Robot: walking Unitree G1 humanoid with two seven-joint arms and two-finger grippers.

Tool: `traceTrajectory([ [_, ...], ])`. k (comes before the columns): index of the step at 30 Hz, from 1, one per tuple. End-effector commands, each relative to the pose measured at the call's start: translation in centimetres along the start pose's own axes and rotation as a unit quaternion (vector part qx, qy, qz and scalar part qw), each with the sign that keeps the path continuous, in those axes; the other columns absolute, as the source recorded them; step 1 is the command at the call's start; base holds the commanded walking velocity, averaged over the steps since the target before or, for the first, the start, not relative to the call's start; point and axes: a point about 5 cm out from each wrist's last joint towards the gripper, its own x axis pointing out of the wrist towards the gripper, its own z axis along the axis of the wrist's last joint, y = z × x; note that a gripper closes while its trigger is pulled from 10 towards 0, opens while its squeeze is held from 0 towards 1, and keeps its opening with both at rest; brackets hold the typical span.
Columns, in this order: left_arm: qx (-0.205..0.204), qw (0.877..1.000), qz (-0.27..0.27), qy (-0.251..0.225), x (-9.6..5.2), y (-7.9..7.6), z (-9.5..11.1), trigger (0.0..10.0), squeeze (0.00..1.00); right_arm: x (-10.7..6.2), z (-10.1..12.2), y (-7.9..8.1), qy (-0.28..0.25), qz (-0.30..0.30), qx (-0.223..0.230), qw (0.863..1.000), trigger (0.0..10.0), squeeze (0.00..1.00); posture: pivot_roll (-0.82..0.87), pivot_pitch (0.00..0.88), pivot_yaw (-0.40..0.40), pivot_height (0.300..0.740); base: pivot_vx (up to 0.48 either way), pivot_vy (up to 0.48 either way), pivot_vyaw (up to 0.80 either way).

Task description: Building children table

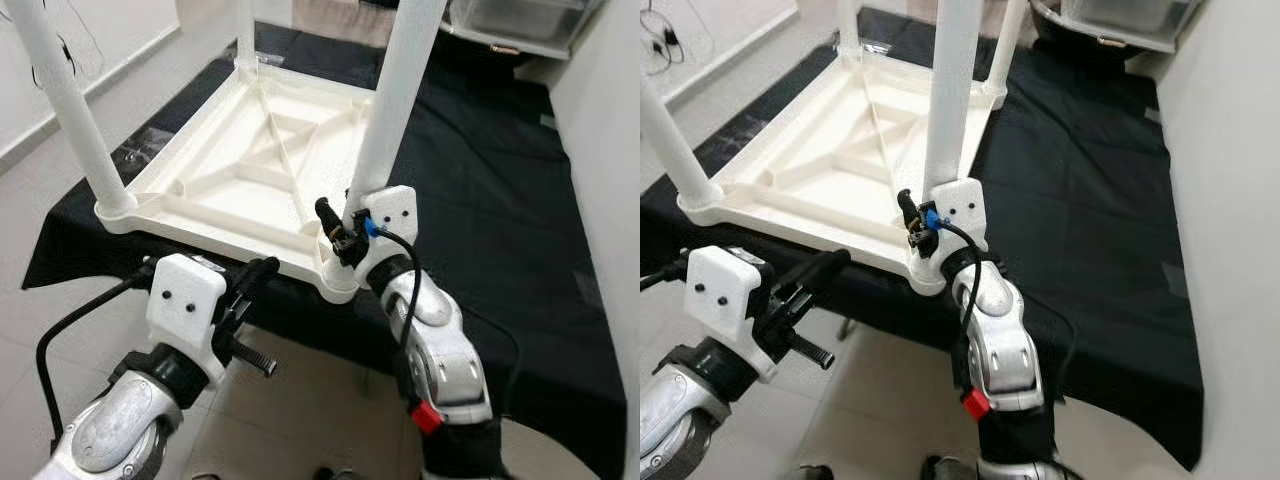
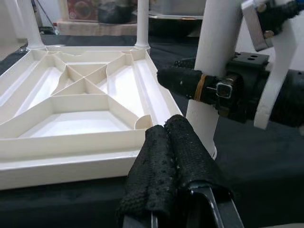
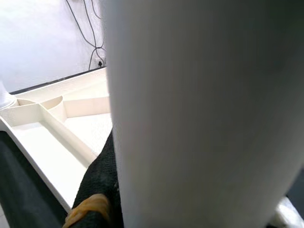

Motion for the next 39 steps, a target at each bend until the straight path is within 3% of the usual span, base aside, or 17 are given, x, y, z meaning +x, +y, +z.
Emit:
traceTrajectory([
  [1, -0.002, 1.000, -0.001, 0.002, -0.2, -0.1, 0.0, 10.0, 0.00, 0.4, -2.9, 1.0, 0.077, 0.032, 0.018, 0.996, 10.0, 0.00, 0.14, 0.224, -0.118, 0.740, 0.000, 0.000, 0.00],
  [2, -0.001, 1.000, 0.000, 0.006, -0.3, 0.0, -0.1, 10.0, 0.00, 0.8, -2.7, 1.2, 0.072, 0.056, 0.026, 0.996, 10.0, 0.00, 0.14, 0.227, -0.118, 0.740, 0.000, 0.000, 0.00],
  [3, -0.001, 1.000, 0.001, 0.008, -0.4, -0.1, -0.1, 10.0, 0.00, 1.0, -2.0, 1.4, 0.051, 0.087, 0.048, 0.994, 10.0, 1.00, 0.14, 0.243, -0.114, 0.740, 0.000, 0.000, 0.00],
  [4, -0.001, 1.000, 0.001, 0.008, -0.4, -0.1, -0.1, 10.0, 0.00, 1.0, -2.0, 1.4, 0.051, 0.087, 0.048, 0.994, 10.0, 1.00, 0.14, 0.243, -0.114, 0.740, 0.000, 0.000, 0.00],
  [6, -0.005, 1.000, 0.003, 0.013, -0.7, -0.2, -0.2, 10.0, 0.00, 0.8, -0.9, 1.8, 0.013, 0.245, 0.084, 0.966, 10.0, 0.96, 0.14, 0.262, -0.113, 0.740, 0.000, 0.000, 0.00],
  [7, -0.007, 1.000, 0.002, 0.015, -0.9, -0.4, -0.2, 10.0, 0.00, 0.8, -0.5, 1.4, 0.000, 0.289, 0.084, 0.954, 10.0, 0.00, 0.15, 0.275, -0.118, 0.740, 0.000, 0.000, 0.00],
  [11, -0.011, 1.000, 0.004, 0.021, -1.1, -0.6, -0.3, 10.0, 0.00, 1.2, 0.2, 0.0, -0.012, 0.320, 0.086, 0.943, 10.0, 0.00, 0.15, 0.283, -0.124, 0.740, 0.000, 0.000, 0.00],
  [12, -0.009, 1.000, 0.011, 0.025, -1.4, -0.4, -0.5, 10.0, 0.00, 1.8, 0.6, -1.1, -0.009, 0.317, 0.083, 0.945, 0.0, 0.00, 0.16, 0.304, -0.131, 0.740, 0.000, 0.000, 0.00],
  [20, -0.003, 0.999, 0.017, 0.028, -1.7, -0.1, -0.6, 10.0, 0.00, 1.4, -0.4, -0.7, 0.028, 0.266, 0.075, 0.961, 0.0, 0.00, 0.17, 0.315, -0.143, 0.740, 0.000, 0.000, 0.00],
  [21, -0.003, 0.999, 0.017, 0.027, -1.6, -0.1, -0.5, 10.0, 0.00, 1.0, -1.1, -0.4, 0.034, 0.237, 0.066, 0.969, 0.0, 0.00, 0.16, 0.314, -0.140, 0.740, 0.000, 0.000, 0.00],
  [23, -0.001, 0.999, 0.016, 0.028, -1.4, 0.0, -0.4, 10.0, 0.00, -0.1, -3.3, -1.2, 0.067, 0.084, 0.030, 0.994, 0.0, 0.00, 0.15, 0.302, -0.129, 0.740, 0.000, 0.000, 0.00],
  [24, -0.002, 1.000, 0.015, 0.026, -1.3, 0.1, -0.4, 10.0, 0.00, -0.8, -4.3, -2.2, 0.087, -0.004, 0.022, 0.996, 0.0, 0.00, 0.14, 0.288, -0.118, 0.740, 0.000, 0.000, 0.00],
  [26, -0.003, 1.000, 0.013, 0.024, -1.0, 0.1, -0.3, 10.0, 0.00, -1.5, -5.2, -3.1, 0.107, -0.080, 0.018, 0.991, 0.0, 0.00, 0.13, 0.283, -0.115, 0.740, 0.000, 0.000, 0.00],
  [28, -0.003, 1.000, 0.013, 0.024, -1.0, 0.1, -0.3, 10.0, 0.00, -1.5, -5.4, -3.3, 0.110, -0.089, 0.018, 0.990, 0.0, 0.00, 0.13, 0.283, -0.115, 0.740, 0.000, 0.000, 0.00],
  [30, -0.006, 1.000, 0.003, 0.016, -0.1, 0.2, -0.6, 10.0, 0.00, 0.1, -4.8, -2.9, 0.084, -0.109, 0.008, 0.991, 0.0, 0.00, 0.10, 0.214, -0.078, 0.740, 0.000, 0.000, 0.00],
  [35, 0.003, 1.000, -0.004, -0.003, 1.0, 0.5, -0.1, 10.0, 0.00, 2.4, -2.9, -2.1, 0.049, -0.129, -0.002, 0.990, 0.0, 0.00, 0.11, 0.189, -0.080, 0.740, 0.000, 0.000, 0.00],
  [39, 0.010, 1.000, 0.008, -0.007, 0.9, 1.2, 0.1, 10.0, 0.00, 2.7, -2.6, -1.3, 0.043, -0.121, -0.002, 0.992, 0.0, 0.00, 0.11, 0.190, -0.081, 0.740, 0.000, 0.000, 0.00],
])
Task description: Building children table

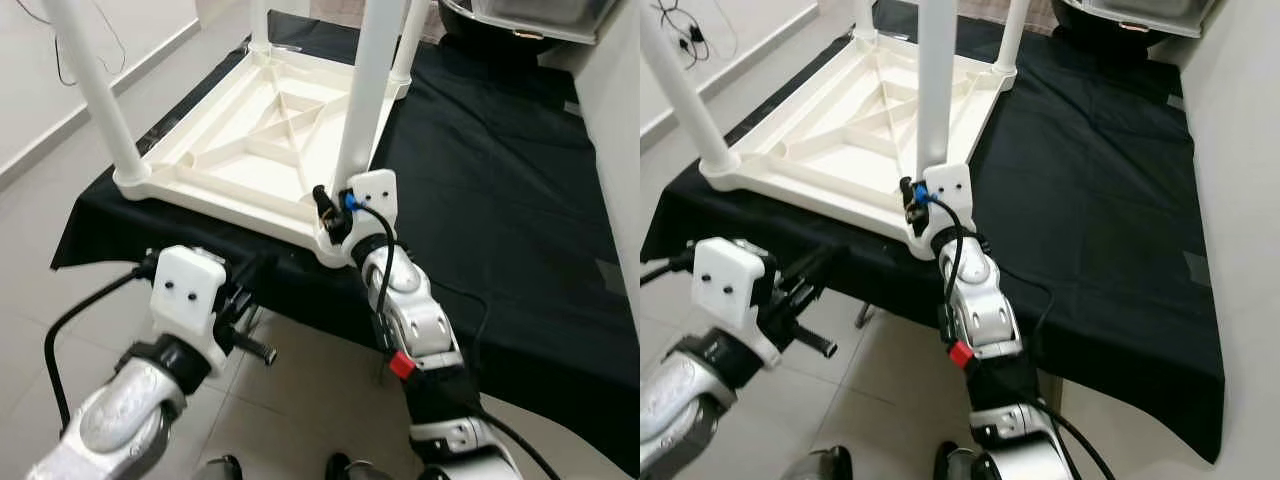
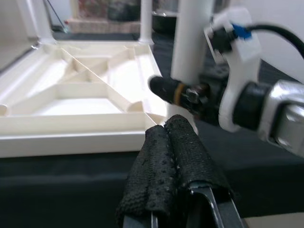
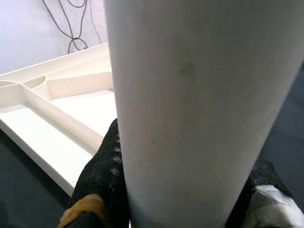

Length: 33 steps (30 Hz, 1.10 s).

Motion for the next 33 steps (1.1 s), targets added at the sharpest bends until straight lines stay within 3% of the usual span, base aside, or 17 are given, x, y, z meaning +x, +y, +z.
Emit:
traceTrajectory([
  [1, 0.008, 1.000, 0.003, 0.007, -0.2, 0.3, -0.2, 10.0, 0.00, -0.1, -1.8, 0.3, 0.047, -0.006, -0.010, 0.999, 0.0, 0.00, 0.12, 0.194, -0.084, 0.740, 0.000, 0.000, 0.00],
  [2, 0.009, 1.000, 0.005, 0.008, -0.3, 0.4, -0.1, 10.0, 0.00, 0.1, -1.5, 0.3, 0.047, 0.003, -0.024, 0.999, 5.8, 0.00, 0.11, 0.201, -0.085, 0.740, 0.000, 0.000, 0.00],
  [3, 0.010, 1.000, 0.005, 0.009, -0.4, 0.3, 0.0, 10.0, 0.00, 0.4, -1.1, 0.6, 0.036, 0.027, -0.022, 0.999, 10.0, 0.00, 0.11, 0.209, -0.086, 0.740, 0.000, 0.000, 0.00],
  [5, 0.009, 1.000, 0.005, 0.009, -0.5, 0.3, 0.0, 10.0, 0.00, 0.6, -0.5, 0.7, 0.025, 0.053, -0.020, 0.998, 10.0, 0.00, 0.11, 0.215, -0.085, 0.740, 0.000, 0.000, 0.00],
  [6, 0.005, 1.000, 0.003, 0.012, -0.6, 0.1, -0.1, 10.0, 0.00, 0.8, 0.0, 1.1, 0.009, 0.109, 0.002, 0.994, 10.0, 0.85, 0.11, 0.219, -0.085, 0.740, 0.000, 0.000, 0.00],
  [7, 0.003, 1.000, 0.002, 0.013, -0.6, 0.0, -0.1, 10.0, 0.00, 1.0, 0.3, 1.3, -0.004, 0.145, 0.018, 0.989, 10.0, 1.00, 0.11, 0.228, -0.085, 0.740, 0.000, 0.000, 0.00],
  [12, -0.001, 1.000, -0.001, 0.019, -0.9, -0.4, -0.3, 10.0, 0.00, 1.9, 2.2, -1.0, -0.053, 0.212, 0.061, 0.974, 10.0, 1.00, 0.12, 0.253, -0.095, 0.740, 0.000, 0.000, 0.00],
  [13, -0.004, 1.000, 0.002, 0.021, -1.1, -0.4, -0.3, 10.0, 0.00, 2.4, 3.3, -2.5, -0.072, 0.236, 0.064, 0.967, 10.0, 0.33, 0.13, 0.278, -0.105, 0.740, 0.000, 0.000, 0.00],
  [14, -0.004, 1.000, 0.002, 0.021, -1.1, -0.4, -0.3, 10.0, 0.00, 2.4, 3.3, -2.5, -0.072, 0.236, 0.064, 0.967, 10.0, 0.33, 0.13, 0.278, -0.105, 0.740, 0.000, 0.000, 0.00],
  [15, -0.004, 1.000, 0.004, 0.022, -1.2, -0.4, -0.3, 10.0, 0.00, 2.5, 3.8, -2.9, -0.078, 0.257, 0.067, 0.961, 10.0, 0.00, 0.13, 0.278, -0.105, 0.740, 0.000, 0.000, 0.00],
  [20, -0.004, 1.000, 0.008, 0.028, -1.6, -0.5, -0.3, 10.0, 0.00, 2.5, 4.9, -3.6, -0.086, 0.326, 0.041, 0.941, 10.0, 0.00, 0.14, 0.298, -0.115, 0.740, 0.000, 0.000, 0.00],
  [21, -0.004, 1.000, 0.010, 0.030, -1.8, -0.5, -0.3, 10.0, 0.00, 2.3, 5.0, -3.6, -0.084, 0.356, 0.034, 0.930, 5.8, 0.00, 0.15, 0.305, -0.116, 0.740, 0.000, 0.000, 0.00],
  [23, -0.003, 0.999, 0.011, 0.031, -1.9, -0.5, -0.3, 10.0, 0.00, 2.2, 5.0, -3.6, -0.083, 0.375, 0.032, 0.923, 5.8, 0.00, 0.15, 0.305, -0.116, 0.740, 0.000, 0.000, 0.00],
  [24, -0.004, 0.999, 0.012, 0.033, -2.0, -0.5, -0.3, 10.0, 0.00, 2.1, 5.0, -3.8, -0.080, 0.395, 0.035, 0.914, 0.0, 0.00, 0.15, 0.312, -0.117, 0.740, 0.000, 0.000, 0.00],
  [26, -0.004, 0.999, 0.013, 0.036, -2.1, -0.6, -0.3, 10.0, 0.00, 2.2, 4.8, -4.4, -0.075, 0.410, 0.038, 0.908, 0.0, 0.00, 0.15, 0.313, -0.119, 0.740, 0.000, 0.000, 0.00],
  [29, -0.005, 0.999, 0.014, 0.037, -2.1, -0.6, -0.4, 10.0, 0.00, 2.2, 4.4, -4.6, -0.074, 0.406, 0.039, 0.910, 0.0, 0.00, 0.15, 0.314, -0.122, 0.740, 0.000, 0.000, 0.00],
  [33, -0.003, 0.999, 0.014, 0.038, -2.0, -0.6, -0.5, 10.0, 0.00, 1.1, 2.2, -2.7, -0.068, 0.391, 0.075, 0.915, 0.0, 0.00, 0.14, 0.301, -0.123, 0.740, 0.000, 0.000, 0.00],
])
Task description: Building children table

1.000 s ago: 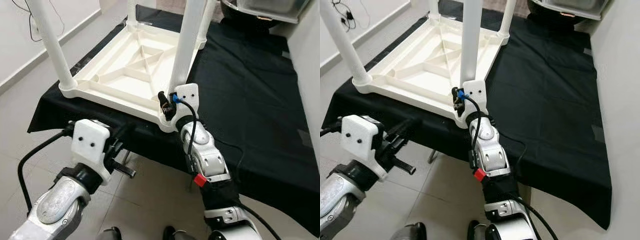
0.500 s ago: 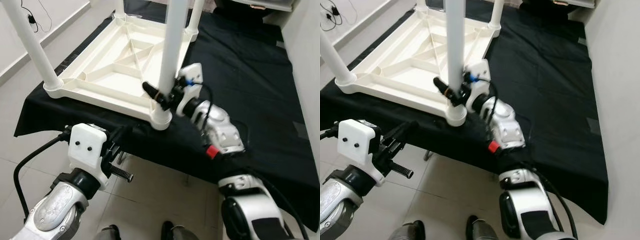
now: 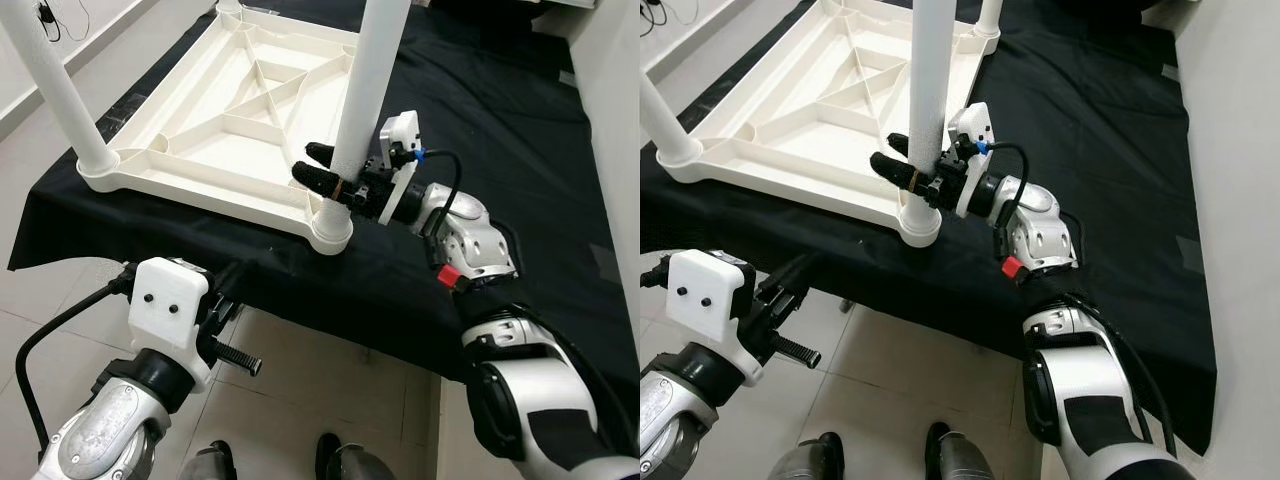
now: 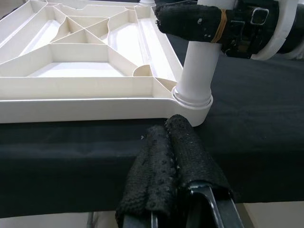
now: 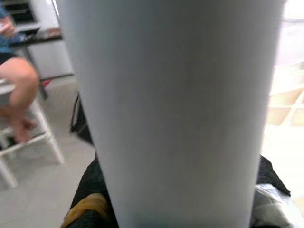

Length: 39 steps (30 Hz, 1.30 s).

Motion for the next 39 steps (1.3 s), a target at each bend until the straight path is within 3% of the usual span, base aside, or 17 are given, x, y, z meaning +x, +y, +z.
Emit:
traceTrajectory([
  [1, -0.001, 1.000, -0.007, 0.002, 0.0, -0.2, -0.1, 10.0, 0.00, -0.1, -3.2, 3.1, 0.005, 0.009, 0.074, 0.997, 0.0, 0.00, 0.12, 0.284, -0.112, 0.740, 0.000, 0.000, 0.00],
  [5, -0.002, 1.000, -0.011, -0.004, 0.5, -0.1, 0.0, 10.0, 0.00, -0.1, -5.8, 7.8, 0.042, -0.021, 0.086, 0.995, 0.0, 0.00, 0.12, 0.272, -0.104, 0.740, 0.000, 0.000, 0.00],
  [6, -0.002, 1.000, -0.011, -0.004, 0.5, -0.1, 0.0, 10.0, 0.00, -0.1, -5.8, 7.8, 0.042, -0.021, 0.086, 0.995, 0.0, 0.00, 0.12, 0.272, -0.104, 0.740, 0.000, 0.000, 0.00],
  [8, 0.003, 1.000, -0.016, -0.013, 1.1, 0.0, 0.2, 10.0, 0.00, -0.6, -7.2, 8.1, 0.126, -0.245, -0.035, 0.961, 0.0, 0.00, 0.13, 0.244, -0.096, 0.740, 0.000, 0.000, 0.00],
  [17, 0.006, 0.999, -0.021, -0.025, 1.8, 0.4, 0.5, 10.0, 0.00, 1.3, -5.5, 4.9, 0.106, -0.321, -0.080, 0.938, 0.0, 0.00, 0.10, 0.207, -0.075, 0.740, 0.000, 0.000, 0.00],
  [18, 0.006, 0.999, -0.023, -0.023, 1.8, 0.3, 0.5, 10.0, 0.00, 1.2, -5.2, 4.3, 0.109, -0.327, -0.080, 0.935, 3.8, 0.00, 0.10, 0.212, -0.075, 0.740, 0.000, 0.000, 0.00],
  [19, 0.006, 0.999, -0.023, -0.023, 1.8, 0.3, 0.5, 10.0, 0.00, 1.2, -5.2, 4.3, 0.109, -0.327, -0.080, 0.935, 3.8, 0.00, 0.10, 0.212, -0.075, 0.740, 0.000, 0.000, 0.00],
  [20, 0.007, 1.000, -0.022, -0.021, 1.7, 0.3, 0.4, 10.0, 0.00, 1.2, -5.1, 3.8, 0.113, -0.325, -0.074, 0.936, 10.0, 0.00, 0.11, 0.221, -0.075, 0.740, 0.000, 0.000, 0.00],
  [22, 0.007, 1.000, -0.021, -0.021, 1.6, 0.4, 0.4, 10.0, 0.00, 1.1, -4.9, 3.4, 0.117, -0.314, -0.078, 0.939, 10.0, 0.00, 0.11, 0.228, -0.076, 0.740, 0.000, 0.000, 0.00],
  [23, 0.006, 1.000, -0.019, -0.020, 1.5, 0.3, 0.5, 10.0, 0.00, 0.7, -4.7, 2.4, 0.117, -0.317, -0.078, 0.938, 10.0, 1.00, 0.12, 0.238, -0.079, 0.740, 0.000, 0.000, 0.00],
  [27, 0.005, 1.000, -0.018, -0.018, 1.3, 0.1, 0.5, 10.0, 0.00, -0.3, -3.6, -0.3, 0.112, -0.350, -0.100, 0.925, 10.0, 1.00, 0.12, 0.248, -0.083, 0.740, 0.000, 0.000, 0.00],
  [31, 0.005, 1.000, -0.015, -0.015, 1.0, 0.0, 0.5, 10.0, 0.00, -0.4, -2.0, -1.9, 0.084, -0.311, -0.099, 0.942, 10.0, 1.00, 0.13, 0.267, -0.094, 0.740, 0.000, 0.000, 0.00],
  [32, 0.003, 1.000, -0.011, -0.014, 0.9, 0.0, 0.5, 10.0, 0.00, -0.5, -1.4, -2.2, 0.070, -0.251, -0.069, 0.963, 10.0, 0.89, 0.13, 0.280, -0.103, 0.740, 0.000, 0.000, 0.00],
  [33, 0.001, 1.000, -0.010, -0.012, 0.7, 0.0, 0.4, 10.0, 0.00, -0.7, -0.9, -2.3, 0.060, -0.185, -0.042, 0.980, 10.0, 0.50, 0.14, 0.289, -0.107, 0.740, 0.000, 0.000, 0.00],
  [34, 0.001, 1.000, -0.010, -0.012, 0.7, 0.0, 0.4, 10.0, 0.00, -0.7, -0.9, -2.3, 0.060, -0.185, -0.042, 0.980, 10.0, 0.50, 0.14, 0.289, -0.107, 0.740, 0.000, 0.000, 0.00],
  [35, -0.001, 1.000, -0.008, -0.009, 0.6, 0.0, 0.4, 10.0, 0.00, -1.0, -0.4, -2.4, 0.050, -0.135, -0.029, 0.989, 10.0, 0.16, 0.14, 0.302, -0.109, 0.740, 0.000, 0.000, 0.00],
  [39, -0.003, 1.000, -0.002, 0.000, -0.1, -0.2, 0.2, 10.0, 0.00, -1.5, 1.1, -2.8, 0.008, -0.022, 0.007, 1.000, 10.0, 0.00, 0.17, 0.335, -0.114, 0.740, 0.000, 0.000, 0.00],
])
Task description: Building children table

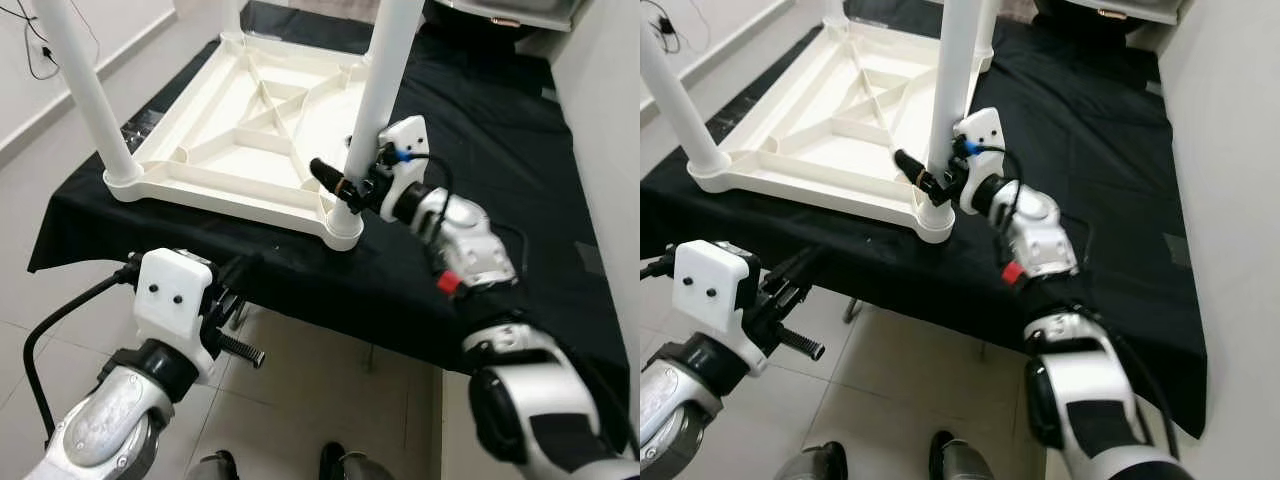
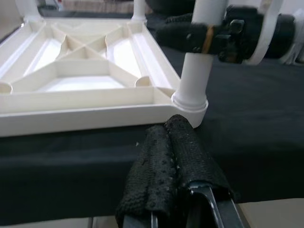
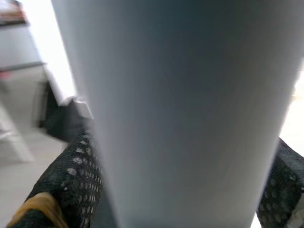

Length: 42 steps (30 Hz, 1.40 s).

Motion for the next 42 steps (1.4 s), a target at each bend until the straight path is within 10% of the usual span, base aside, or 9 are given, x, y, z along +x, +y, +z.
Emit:
traceTrajectory([
  [1, -0.002, 1.000, 0.003, 0.008, -0.4, -0.1, -0.1, 10.0, 0.00, -0.2, 0.4, -0.1, -0.025, 0.043, 0.018, 0.999, 10.0, 0.00, 0.17, 0.335, -0.114, 0.740, 0.000, 0.000, 0.00],
  [15, 0.016, 0.999, 0.041, 0.023, -1.8, 1.1, -0.8, 10.0, 0.00, 0.6, 2.9, 0.5, -0.088, 0.234, 0.050, 0.967, 10.0, 0.00, 0.27, 0.347, -0.097, 0.740, 0.000, 0.000, 0.00],
  [16, 0.018, 0.999, 0.040, 0.024, -1.8, 1.1, -0.8, 10.0, 0.00, 0.5, 3.1, 0.5, -0.096, 0.245, 0.054, 0.963, 4.2, 0.00, 0.27, 0.351, -0.094, 0.740, 0.000, 0.000, 0.00],
  [18, 0.019, 0.999, 0.037, 0.023, -1.7, 0.9, -0.7, 10.0, 0.00, 0.3, 3.4, 0.4, -0.103, 0.247, 0.056, 0.962, 0.0, 0.00, 0.27, 0.345, -0.090, 0.740, 0.000, 0.000, 0.00],
  [28, 0.030, 0.999, 0.021, 0.015, -1.1, 0.7, -0.2, 10.0, 0.00, -2.0, 3.0, -0.9, -0.108, 0.239, 0.043, 0.964, 0.0, 0.00, 0.22, 0.301, -0.078, 0.740, 0.000, 0.000, 0.00],
  [33, 0.038, 0.999, 0.021, 0.013, -0.9, 1.0, -0.1, 10.0, 0.00, -2.5, 1.6, -1.5, -0.032, 0.147, -0.025, 0.988, 0.0, 0.00, 0.19, 0.280, -0.089, 0.740, 0.000, 0.000, 0.00],
  [34, 0.035, 0.999, 0.019, 0.011, -0.8, 1.1, -0.2, 10.0, 0.00, -2.5, -0.9, -2.9, 0.040, -0.082, -0.048, 0.995, 0.0, 0.00, 0.16, 0.258, -0.125, 0.740, 0.000, 0.000, 0.00],
  [36, 0.031, 0.999, 0.015, 0.008, -0.6, 1.0, -0.4, 10.0, 0.00, -5.7, -6.4, -1.5, 0.144, -0.290, -0.134, 0.937, 0.0, 0.00, 0.12, 0.221, -0.145, 0.740, 0.000, 0.000, 0.00],
  [42, 0.017, 1.000, 0.016, -0.012, 0.7, 1.3, -0.3, 10.0, 0.00, -9.2, -10.0, 4.5, 0.204, -0.307, -0.150, 0.917, 0.0, 0.00, 0.10, 0.186, -0.084, 0.740, 0.000, 0.000, 0.00],
])
